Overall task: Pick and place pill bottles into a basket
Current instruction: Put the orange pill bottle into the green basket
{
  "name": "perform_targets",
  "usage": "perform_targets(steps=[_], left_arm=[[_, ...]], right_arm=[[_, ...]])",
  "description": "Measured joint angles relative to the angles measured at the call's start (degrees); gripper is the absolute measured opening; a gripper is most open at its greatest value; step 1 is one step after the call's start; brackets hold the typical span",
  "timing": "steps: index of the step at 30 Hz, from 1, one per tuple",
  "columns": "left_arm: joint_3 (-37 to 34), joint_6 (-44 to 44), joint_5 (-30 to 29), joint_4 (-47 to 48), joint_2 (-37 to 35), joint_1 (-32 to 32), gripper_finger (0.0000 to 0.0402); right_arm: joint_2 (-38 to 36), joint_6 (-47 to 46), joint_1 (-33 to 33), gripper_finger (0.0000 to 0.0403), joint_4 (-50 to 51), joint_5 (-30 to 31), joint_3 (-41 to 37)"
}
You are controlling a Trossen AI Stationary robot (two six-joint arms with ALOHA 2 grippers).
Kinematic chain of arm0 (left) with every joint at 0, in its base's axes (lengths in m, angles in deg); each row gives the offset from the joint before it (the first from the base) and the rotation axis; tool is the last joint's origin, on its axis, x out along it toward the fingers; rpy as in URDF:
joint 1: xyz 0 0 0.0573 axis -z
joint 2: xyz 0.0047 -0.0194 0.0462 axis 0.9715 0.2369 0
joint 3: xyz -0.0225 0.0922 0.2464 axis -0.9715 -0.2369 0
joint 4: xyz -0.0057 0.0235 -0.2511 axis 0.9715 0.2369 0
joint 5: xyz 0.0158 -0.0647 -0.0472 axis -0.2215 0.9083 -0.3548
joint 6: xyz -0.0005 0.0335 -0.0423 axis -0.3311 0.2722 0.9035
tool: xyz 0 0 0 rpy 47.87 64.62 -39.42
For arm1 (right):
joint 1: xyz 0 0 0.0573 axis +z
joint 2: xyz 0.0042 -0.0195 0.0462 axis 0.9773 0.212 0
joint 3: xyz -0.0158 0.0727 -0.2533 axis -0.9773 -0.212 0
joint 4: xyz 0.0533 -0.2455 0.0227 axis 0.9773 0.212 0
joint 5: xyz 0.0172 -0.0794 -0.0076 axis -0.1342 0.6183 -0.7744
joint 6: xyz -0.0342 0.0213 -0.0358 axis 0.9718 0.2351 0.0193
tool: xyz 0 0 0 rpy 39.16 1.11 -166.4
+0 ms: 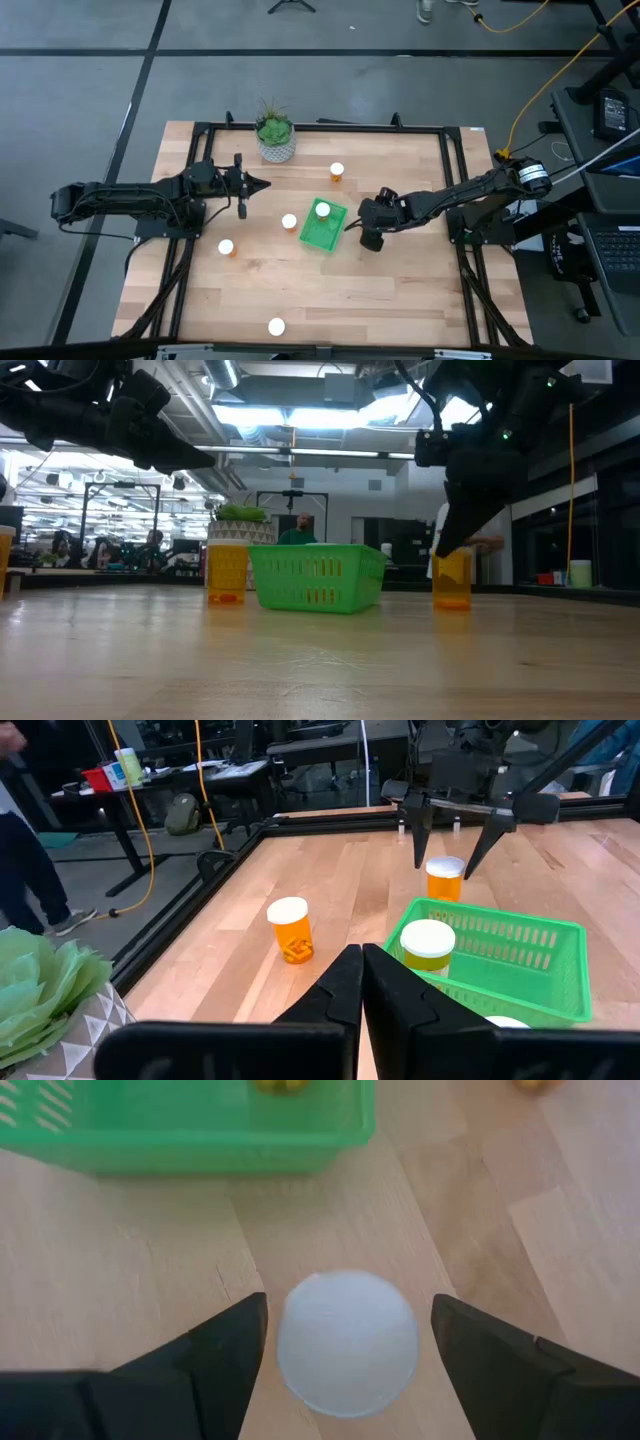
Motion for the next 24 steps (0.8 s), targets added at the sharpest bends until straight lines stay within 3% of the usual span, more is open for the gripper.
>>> perform_targets(steps=[9, 24], left_arm=[[0.00, 0.00, 0.00, 0.42, 0.00, 0.00, 0.0007], [0.02, 0.02, -0.01, 1.31, 0.01, 0.00, 0.0008]], right_arm=[[0.00, 1.35, 0.02, 0.0284, 5.38, 0.00, 4.68], [0.00, -0.19, 0.00, 0.0284, 4.86, -2.01, 2.24]])
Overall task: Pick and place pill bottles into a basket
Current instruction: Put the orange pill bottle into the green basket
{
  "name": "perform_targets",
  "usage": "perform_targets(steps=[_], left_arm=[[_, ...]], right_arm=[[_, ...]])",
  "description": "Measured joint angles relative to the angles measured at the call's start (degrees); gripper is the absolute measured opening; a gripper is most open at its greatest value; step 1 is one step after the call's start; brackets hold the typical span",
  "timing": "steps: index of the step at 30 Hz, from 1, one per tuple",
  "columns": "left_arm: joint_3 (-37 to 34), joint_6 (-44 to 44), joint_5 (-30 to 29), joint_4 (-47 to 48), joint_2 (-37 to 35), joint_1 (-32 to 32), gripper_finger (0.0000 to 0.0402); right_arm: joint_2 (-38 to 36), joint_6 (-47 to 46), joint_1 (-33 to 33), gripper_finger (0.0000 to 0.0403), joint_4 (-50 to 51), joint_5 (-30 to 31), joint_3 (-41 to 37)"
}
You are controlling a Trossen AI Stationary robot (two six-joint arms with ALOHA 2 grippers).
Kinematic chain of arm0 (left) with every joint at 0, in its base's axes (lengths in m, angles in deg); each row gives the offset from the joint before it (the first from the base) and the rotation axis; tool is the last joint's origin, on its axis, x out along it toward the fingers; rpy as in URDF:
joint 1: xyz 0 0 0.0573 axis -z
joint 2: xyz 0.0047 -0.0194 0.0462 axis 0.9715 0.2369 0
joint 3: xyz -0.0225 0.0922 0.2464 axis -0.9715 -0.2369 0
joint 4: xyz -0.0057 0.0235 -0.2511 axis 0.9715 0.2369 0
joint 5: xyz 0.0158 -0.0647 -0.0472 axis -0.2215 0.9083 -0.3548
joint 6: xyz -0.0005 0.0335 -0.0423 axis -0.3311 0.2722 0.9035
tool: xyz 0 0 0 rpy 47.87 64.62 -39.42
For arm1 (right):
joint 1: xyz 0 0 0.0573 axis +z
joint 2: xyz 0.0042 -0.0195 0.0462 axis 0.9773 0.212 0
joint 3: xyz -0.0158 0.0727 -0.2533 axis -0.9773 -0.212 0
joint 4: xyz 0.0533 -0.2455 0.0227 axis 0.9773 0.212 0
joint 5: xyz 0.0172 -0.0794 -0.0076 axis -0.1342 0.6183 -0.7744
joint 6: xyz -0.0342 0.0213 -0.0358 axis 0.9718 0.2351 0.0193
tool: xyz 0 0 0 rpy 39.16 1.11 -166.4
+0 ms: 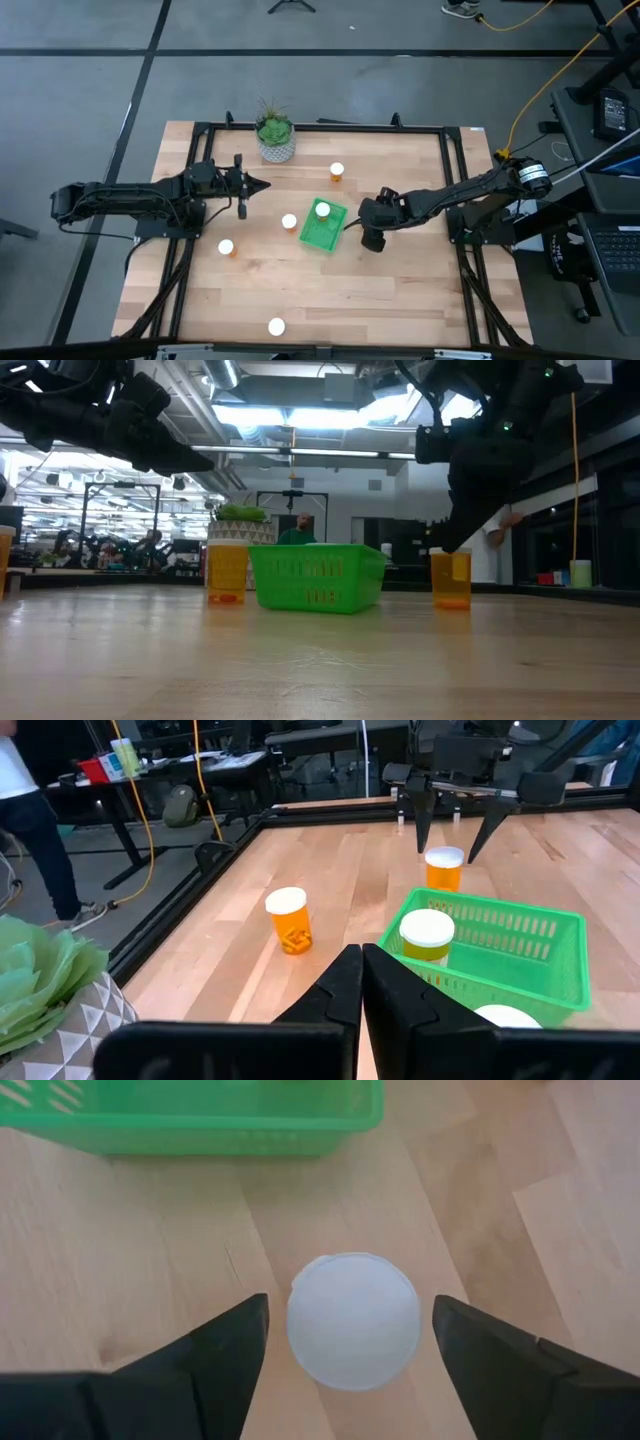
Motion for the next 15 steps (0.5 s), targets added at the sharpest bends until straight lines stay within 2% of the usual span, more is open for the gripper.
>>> perform_targets(steps=[15], left_arm=[[-0.02, -0.02, 0.01, 0.13, -0.02, 0.01, 0.0006]], right_arm=[[1.80, -0.04, -0.07, 0.0284, -0.78, -0.13, -0.13]])
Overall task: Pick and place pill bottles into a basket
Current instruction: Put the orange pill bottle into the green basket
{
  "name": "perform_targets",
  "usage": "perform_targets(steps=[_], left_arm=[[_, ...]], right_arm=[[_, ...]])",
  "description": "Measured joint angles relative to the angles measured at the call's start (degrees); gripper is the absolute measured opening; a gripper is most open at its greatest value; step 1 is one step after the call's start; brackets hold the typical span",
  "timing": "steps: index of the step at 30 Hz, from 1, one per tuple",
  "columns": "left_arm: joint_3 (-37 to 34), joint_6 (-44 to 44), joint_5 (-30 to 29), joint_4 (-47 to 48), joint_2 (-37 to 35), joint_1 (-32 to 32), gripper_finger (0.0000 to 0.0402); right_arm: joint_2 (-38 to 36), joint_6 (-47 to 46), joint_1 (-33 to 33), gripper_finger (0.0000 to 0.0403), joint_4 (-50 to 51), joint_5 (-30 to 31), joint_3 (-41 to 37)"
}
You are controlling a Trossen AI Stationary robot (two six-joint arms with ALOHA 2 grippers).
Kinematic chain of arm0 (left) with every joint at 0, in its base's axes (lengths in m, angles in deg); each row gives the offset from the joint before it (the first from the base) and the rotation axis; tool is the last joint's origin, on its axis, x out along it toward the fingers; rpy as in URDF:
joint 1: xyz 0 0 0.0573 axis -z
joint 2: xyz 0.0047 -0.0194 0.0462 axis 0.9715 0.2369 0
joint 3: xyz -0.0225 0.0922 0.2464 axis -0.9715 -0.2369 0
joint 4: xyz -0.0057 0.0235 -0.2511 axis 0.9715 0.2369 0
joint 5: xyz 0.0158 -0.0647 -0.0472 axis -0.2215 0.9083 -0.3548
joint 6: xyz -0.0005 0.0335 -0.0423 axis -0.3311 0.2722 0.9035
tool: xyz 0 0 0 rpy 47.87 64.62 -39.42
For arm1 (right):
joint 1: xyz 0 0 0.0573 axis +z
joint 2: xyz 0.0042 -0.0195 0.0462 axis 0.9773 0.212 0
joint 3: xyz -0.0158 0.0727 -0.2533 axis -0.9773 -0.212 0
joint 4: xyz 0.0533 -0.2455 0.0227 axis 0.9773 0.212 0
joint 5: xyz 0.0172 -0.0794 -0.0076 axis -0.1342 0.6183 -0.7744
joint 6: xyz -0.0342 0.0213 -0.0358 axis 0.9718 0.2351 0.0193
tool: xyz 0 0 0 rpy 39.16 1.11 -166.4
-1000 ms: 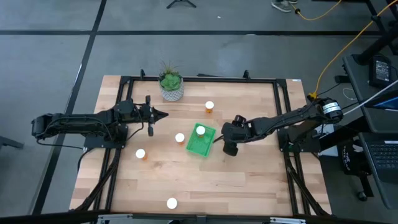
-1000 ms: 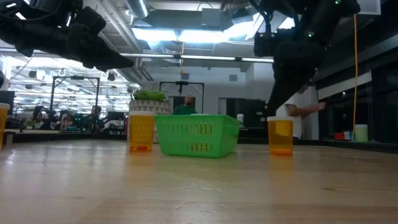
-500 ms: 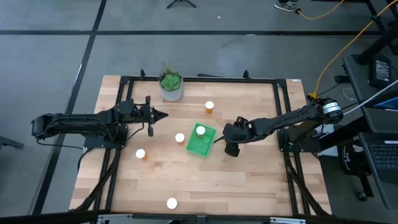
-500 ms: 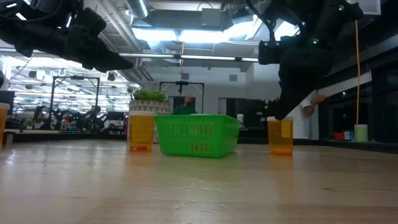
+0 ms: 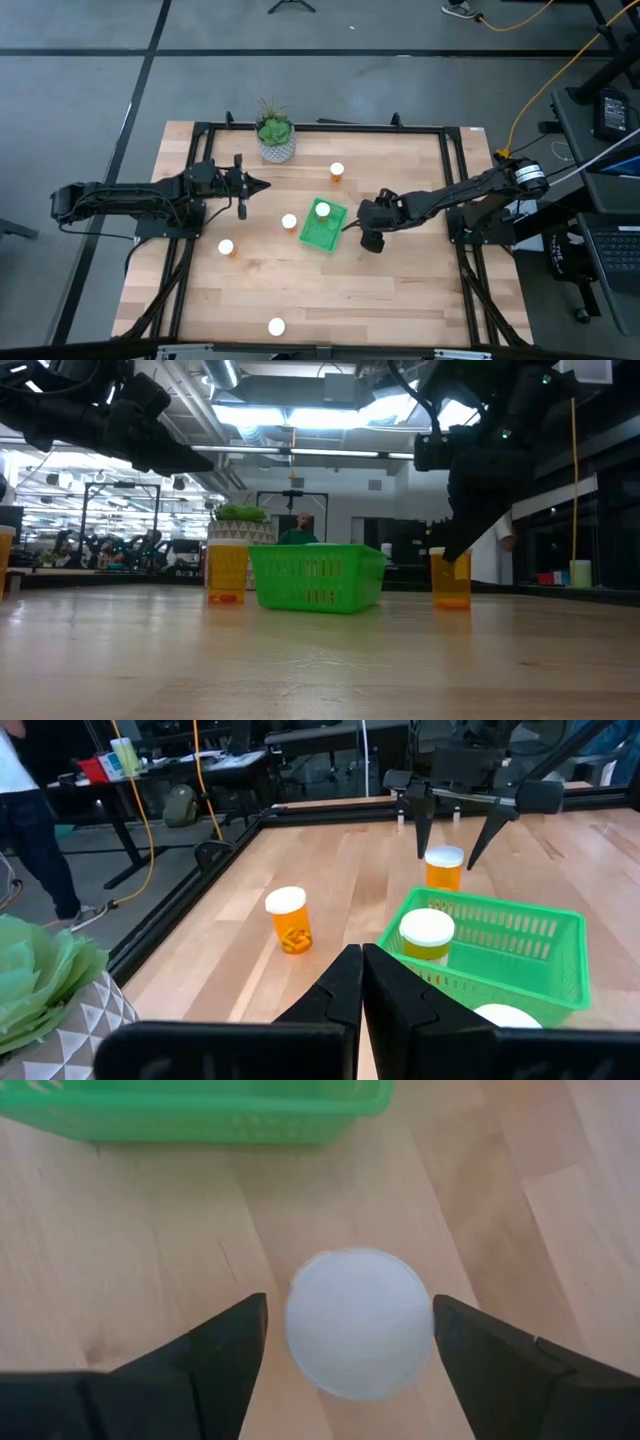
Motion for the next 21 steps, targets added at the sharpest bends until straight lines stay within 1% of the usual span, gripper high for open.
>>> perform_targets(steps=[14, 17, 21], left_arm=[[0.00, -0.01, -0.02, 0.30, 0.02, -0.01, 0.0008], [0.00, 0.00, -0.02, 0.28, 0.01, -0.01, 0.0007], [0.02, 0.00, -0.02, 0.28, 0.00, -0.01, 0.0006]], right_arm=[[0.47, -0.11, 0.00, 0.0283, -0.06, 0.03, 0.00], [0.74, -0.09, 0.00, 0.0271, 0.04, 0.04, 0.00], [0.72, -0.09, 0.00, 0.0245, -0.14, 0.04, 0.01]])
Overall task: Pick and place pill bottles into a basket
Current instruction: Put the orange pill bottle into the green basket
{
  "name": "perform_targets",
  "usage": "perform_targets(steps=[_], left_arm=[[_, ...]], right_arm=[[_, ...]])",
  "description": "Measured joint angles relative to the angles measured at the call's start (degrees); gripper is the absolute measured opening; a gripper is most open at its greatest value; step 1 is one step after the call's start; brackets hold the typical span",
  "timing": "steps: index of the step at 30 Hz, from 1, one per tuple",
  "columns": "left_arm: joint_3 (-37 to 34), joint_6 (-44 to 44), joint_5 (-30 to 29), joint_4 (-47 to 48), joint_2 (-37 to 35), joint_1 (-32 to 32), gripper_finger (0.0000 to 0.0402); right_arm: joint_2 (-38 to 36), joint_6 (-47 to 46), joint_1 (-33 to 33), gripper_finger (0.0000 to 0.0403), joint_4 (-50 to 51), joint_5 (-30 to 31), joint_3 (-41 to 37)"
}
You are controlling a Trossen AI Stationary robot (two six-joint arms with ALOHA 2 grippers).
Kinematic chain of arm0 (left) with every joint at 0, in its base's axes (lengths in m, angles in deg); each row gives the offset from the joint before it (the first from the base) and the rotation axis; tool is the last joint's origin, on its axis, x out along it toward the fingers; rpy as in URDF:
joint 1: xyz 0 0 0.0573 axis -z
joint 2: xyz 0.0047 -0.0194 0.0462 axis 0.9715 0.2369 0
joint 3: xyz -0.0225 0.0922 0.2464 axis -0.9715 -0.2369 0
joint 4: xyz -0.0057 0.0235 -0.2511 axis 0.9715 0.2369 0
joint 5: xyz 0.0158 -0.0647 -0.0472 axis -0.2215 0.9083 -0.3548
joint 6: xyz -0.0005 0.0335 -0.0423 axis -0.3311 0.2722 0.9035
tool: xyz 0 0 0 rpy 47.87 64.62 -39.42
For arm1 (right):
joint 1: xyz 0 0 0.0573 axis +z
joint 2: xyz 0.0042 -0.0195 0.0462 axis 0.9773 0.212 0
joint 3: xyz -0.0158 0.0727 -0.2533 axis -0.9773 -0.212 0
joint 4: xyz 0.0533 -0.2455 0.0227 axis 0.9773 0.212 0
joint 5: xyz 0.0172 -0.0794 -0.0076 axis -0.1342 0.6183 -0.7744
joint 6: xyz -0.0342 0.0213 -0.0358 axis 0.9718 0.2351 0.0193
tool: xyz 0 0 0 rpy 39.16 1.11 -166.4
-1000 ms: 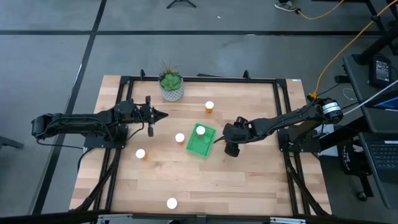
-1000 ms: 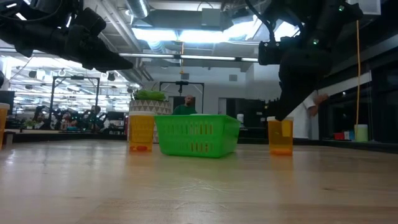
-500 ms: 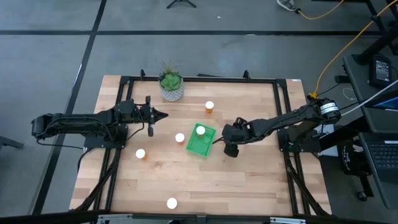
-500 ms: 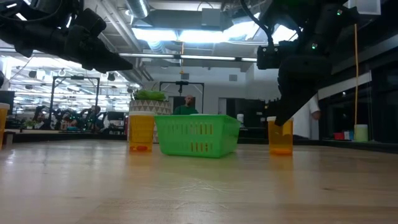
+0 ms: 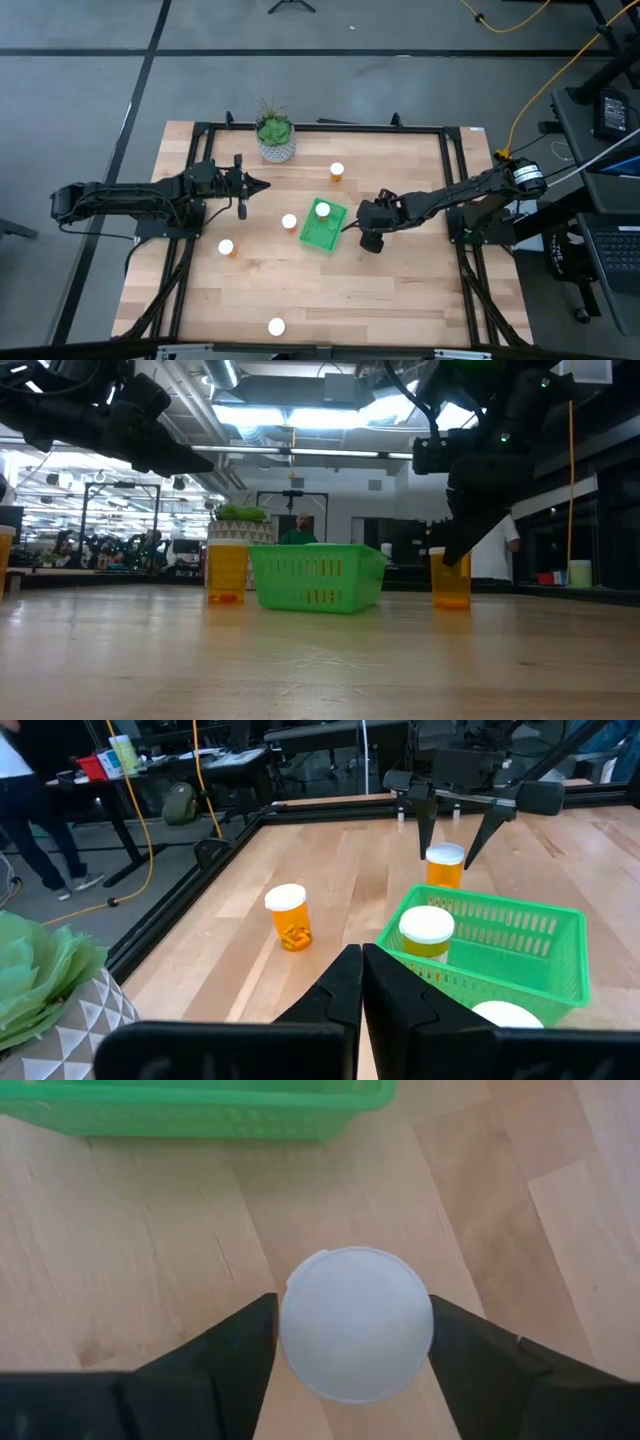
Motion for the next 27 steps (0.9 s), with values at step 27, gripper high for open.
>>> perform_targets(steps=[27], left_arm=[[-0.02, 0.00, 0.00, 0.00, 0.00, 0.00, 0.0011]], right_arm=[[-0.38, 0.70, 0.02, 0.0229, -0.23, 0.15, 0.01]])
